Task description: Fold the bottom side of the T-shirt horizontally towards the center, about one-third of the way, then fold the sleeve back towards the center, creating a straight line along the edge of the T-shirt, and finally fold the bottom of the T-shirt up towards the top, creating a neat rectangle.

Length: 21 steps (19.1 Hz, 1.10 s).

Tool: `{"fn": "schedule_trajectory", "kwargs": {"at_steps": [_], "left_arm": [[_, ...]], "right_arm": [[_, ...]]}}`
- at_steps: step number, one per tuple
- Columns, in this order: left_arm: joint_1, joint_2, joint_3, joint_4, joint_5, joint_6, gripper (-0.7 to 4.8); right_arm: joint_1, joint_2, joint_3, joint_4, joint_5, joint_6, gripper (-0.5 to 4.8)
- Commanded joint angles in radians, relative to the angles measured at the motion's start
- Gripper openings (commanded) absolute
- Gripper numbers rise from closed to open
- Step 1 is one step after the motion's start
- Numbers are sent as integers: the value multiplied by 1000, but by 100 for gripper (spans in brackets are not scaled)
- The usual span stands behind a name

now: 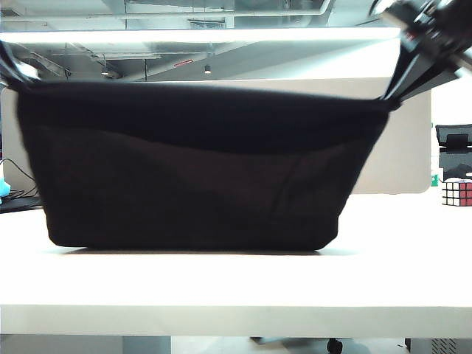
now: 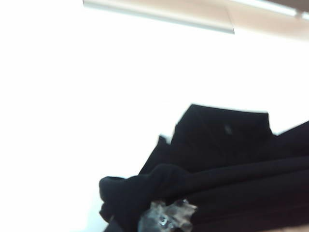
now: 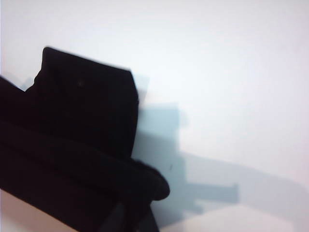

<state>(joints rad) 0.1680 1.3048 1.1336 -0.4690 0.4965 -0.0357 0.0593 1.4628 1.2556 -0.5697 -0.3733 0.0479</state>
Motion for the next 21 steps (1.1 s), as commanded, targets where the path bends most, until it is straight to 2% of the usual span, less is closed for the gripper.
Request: {"fn": "schedule_trajectory", "kwargs": {"at_steps": [1,4,7,8,9,10,11,12,16,17,18,19,21], "left_arm": [[-30,188,110,132,-21,-9,-6],[-73,424,262,180,-21,-5,-6],[-103,571,375,188,-27,1,-6],[-110,619,410,205,-25,2,4],[-111,635,419,220,-21,1,47],[-110,643,423,247,-29,1,225],[-108,642,423,252,-30,2,257],[-101,635,423,260,-29,1,279],[-80,579,421,190,-25,2,265],[-79,565,418,176,-23,3,239],[-79,525,412,148,-21,23,144],[-79,507,406,137,-22,26,112],[-79,444,373,111,-21,30,5]], "right_arm": [[-6,164,122,63,32,0,-5],[-6,344,258,74,32,4,-5],[-6,430,319,112,33,2,-4],[-7,448,320,159,26,-4,72],[-8,456,320,191,26,-13,198],[-16,456,320,227,32,-15,400],[-20,453,321,234,34,-15,428],[-42,447,340,209,31,-15,427],[-91,407,391,44,23,-16,419],[-102,397,390,29,8,-16,406],[-127,370,390,-3,-39,-15,357],[-132,359,389,-13,-58,-15,340],[-145,322,378,-42,-82,-21,222]]}}
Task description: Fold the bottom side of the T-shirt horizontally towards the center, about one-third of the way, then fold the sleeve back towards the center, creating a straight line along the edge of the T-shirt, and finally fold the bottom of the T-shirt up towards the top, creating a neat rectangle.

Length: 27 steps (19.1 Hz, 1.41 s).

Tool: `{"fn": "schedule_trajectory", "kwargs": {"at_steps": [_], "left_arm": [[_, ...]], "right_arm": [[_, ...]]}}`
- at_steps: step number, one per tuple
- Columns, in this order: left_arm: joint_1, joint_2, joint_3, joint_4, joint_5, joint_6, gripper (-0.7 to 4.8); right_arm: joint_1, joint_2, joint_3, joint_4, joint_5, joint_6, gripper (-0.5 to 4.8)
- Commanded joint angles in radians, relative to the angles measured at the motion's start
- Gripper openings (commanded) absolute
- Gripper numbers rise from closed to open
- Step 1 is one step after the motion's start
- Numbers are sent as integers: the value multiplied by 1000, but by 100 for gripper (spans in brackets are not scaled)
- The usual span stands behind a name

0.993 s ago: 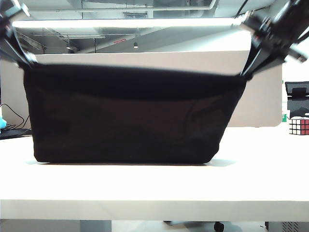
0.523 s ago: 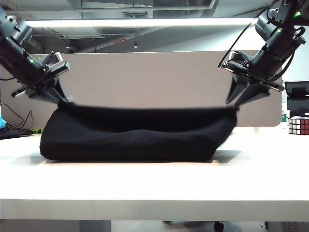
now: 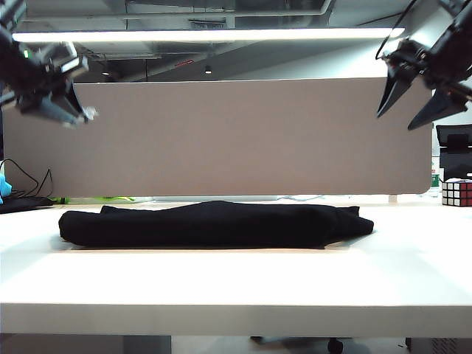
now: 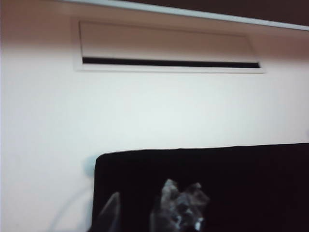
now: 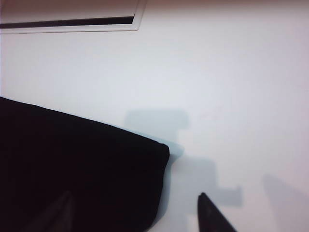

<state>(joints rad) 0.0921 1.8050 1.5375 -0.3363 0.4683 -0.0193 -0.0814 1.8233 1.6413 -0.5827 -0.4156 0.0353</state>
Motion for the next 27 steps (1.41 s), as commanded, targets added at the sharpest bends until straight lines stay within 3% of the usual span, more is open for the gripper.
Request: {"fn": "schedule_trajectory", "kwargs": {"at_steps": [1,3,6,12,17,23,27], "left_arm": [[-3,-103,-64,-41,8,24,-6],[-4,-208,-157,-38,6,30,-6],[-3,-360,-296,-23,0,-2,-6],[-13,-619,-503,-14,-15,-8,-6],[-17,-903,-704,0,-91,-13,-6],[-17,-1206,-949,123,-119,-93,-6],[-18,-1422,-1129,142,-211,-174,-6]], "right_arm": [[-4,-72,-27,-42,-39,-26,107],[-3,-151,-93,-37,-39,-37,31],[-3,-284,-211,-21,-40,-40,7],[-2,-558,-467,94,-40,-39,-5],[-2,-809,-705,214,-33,-13,-5],[-2,-1037,-961,311,-28,18,-5],[10,-1151,-1115,386,-26,22,-5]]}}
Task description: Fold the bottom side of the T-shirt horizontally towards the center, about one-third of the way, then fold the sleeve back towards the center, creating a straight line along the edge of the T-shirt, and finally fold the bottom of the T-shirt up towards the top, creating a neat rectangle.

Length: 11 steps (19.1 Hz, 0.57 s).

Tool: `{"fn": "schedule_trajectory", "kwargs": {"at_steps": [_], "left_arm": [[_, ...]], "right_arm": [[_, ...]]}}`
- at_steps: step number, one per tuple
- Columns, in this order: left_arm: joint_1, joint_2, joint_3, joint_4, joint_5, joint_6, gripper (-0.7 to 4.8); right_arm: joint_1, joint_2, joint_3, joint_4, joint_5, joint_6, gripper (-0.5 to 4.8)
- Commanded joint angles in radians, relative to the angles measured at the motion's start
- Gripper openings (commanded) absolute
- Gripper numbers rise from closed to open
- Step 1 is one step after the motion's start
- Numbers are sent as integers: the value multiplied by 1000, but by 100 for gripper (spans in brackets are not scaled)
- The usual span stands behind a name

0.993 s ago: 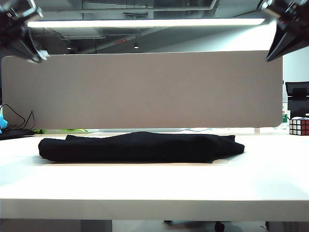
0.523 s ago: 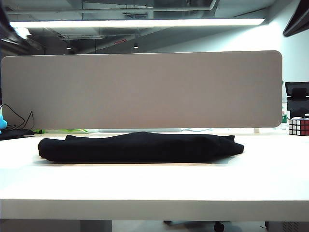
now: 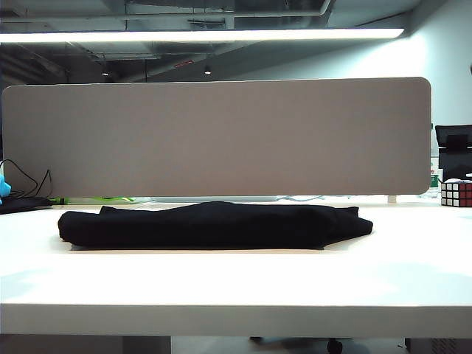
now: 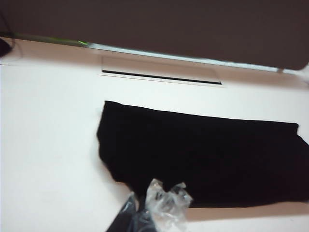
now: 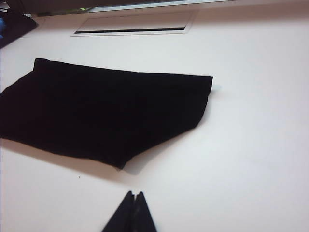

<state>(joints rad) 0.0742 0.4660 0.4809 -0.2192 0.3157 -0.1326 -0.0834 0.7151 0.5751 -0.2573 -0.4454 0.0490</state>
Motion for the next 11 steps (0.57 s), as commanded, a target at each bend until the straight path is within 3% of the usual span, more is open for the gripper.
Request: {"fn": "schedule_trajectory", "kwargs": {"at_steps": [1,4,11], "left_arm": [[-1,-145,-131,45,-82,-89,-6],[-2,-245,-213,63,-91,-154,-6],[-3,-462,-315,63,-122,-201,-6]], "right_arm": [[19,-72,-87,88,26,11,-5],[20,-126,-133,115,42,39,-5],[20,-266,-218,149,89,53,-5]]}}
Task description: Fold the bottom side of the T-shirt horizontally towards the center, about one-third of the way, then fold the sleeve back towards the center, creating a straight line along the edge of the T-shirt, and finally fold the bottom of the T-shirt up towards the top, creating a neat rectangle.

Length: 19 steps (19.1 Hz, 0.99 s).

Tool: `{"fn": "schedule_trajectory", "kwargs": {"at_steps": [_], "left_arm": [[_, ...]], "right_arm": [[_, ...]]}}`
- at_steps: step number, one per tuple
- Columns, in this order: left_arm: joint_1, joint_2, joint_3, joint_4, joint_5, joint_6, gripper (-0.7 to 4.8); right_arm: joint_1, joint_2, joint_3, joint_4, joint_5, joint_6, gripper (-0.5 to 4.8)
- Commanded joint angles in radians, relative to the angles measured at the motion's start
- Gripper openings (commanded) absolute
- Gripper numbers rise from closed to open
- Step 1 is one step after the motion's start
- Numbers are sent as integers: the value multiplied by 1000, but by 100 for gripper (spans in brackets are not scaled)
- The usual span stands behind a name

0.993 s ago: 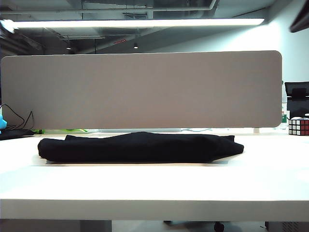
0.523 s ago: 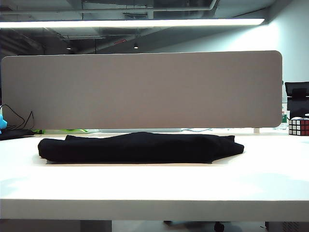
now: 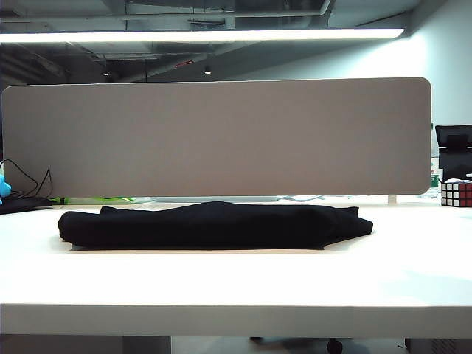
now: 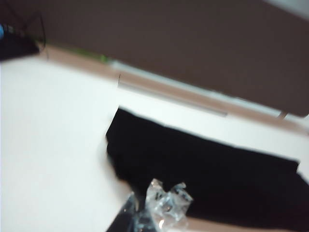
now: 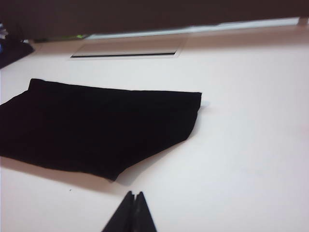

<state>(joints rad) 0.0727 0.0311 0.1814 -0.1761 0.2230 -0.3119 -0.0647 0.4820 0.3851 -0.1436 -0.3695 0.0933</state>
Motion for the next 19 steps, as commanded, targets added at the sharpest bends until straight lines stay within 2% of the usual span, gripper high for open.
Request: {"fn": "schedule_trajectory", "kwargs": {"at_steps": [1,3,7,10,13,15,19], "left_arm": [[-3,-26,-16,4,-36,-21,-6],[-17,-26,-22,2,-92,-21,-6],[-32,-29,-41,9,-134,-18,-6],[-57,-29,-106,93,-162,-21,-6],[-96,-29,-172,192,-196,-21,-6],[-134,-29,-174,185,-265,7,-6],[-187,-29,-174,187,-336,85,-6]], "right_arm": [[3,-58,-55,50,12,14,-5],[13,-114,-98,51,22,16,-5],[17,-196,-166,68,49,39,-5],[31,-300,-253,74,132,37,-5],[37,-395,-314,72,172,34,-5],[37,-456,-349,70,209,34,-5],[37,-481,-377,79,268,11,-5]]}}
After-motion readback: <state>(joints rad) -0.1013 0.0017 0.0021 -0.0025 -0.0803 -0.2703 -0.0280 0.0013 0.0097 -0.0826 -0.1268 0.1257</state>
